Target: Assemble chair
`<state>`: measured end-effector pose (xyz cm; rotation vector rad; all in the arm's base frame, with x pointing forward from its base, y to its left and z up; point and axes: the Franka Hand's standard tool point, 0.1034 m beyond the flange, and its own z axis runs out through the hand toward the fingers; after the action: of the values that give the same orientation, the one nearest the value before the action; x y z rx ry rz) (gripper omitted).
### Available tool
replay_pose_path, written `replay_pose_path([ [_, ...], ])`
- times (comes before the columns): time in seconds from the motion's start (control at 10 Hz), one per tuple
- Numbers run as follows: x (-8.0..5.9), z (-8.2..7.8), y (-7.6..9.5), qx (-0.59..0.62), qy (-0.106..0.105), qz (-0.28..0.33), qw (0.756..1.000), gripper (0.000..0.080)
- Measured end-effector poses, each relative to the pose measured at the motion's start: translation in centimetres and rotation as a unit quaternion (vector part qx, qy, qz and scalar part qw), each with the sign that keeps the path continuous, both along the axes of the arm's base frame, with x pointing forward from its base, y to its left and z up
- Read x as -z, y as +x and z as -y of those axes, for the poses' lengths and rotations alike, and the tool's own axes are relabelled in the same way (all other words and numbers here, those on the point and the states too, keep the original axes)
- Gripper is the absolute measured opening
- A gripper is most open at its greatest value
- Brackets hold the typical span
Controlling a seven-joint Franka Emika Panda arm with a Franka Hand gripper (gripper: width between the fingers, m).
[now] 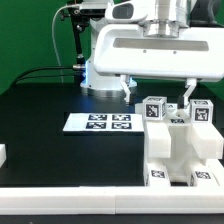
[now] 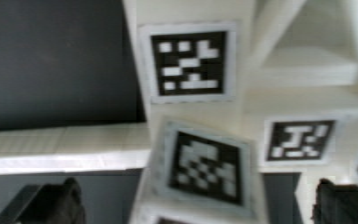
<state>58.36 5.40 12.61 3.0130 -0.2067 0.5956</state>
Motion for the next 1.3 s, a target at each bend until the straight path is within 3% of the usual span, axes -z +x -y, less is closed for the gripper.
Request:
replay_pose_path([
  [0.1,-0.7,-0.1,0.3,0.003,0.004,-0.014,1.0,0.0649],
  [0.3,-1.6,0.6,0.4,0.033,0.018,-0.119,0.992,0.0649],
  [0.6,-1.8,1.6,1.0,0.072,0.035,-0.213,0.974,0.0649],
  [0.8,-1.3,1.5,1.4,0.084,0.039,-0.208,0.974,0.0649],
  [1.1,0.3,0.7,0.4,0.087,0.039,-0.2,0.975,0.0649],
  [1.3,0.5,0.8,0.1,0.09,0.038,-0.202,0.974,0.0649],
])
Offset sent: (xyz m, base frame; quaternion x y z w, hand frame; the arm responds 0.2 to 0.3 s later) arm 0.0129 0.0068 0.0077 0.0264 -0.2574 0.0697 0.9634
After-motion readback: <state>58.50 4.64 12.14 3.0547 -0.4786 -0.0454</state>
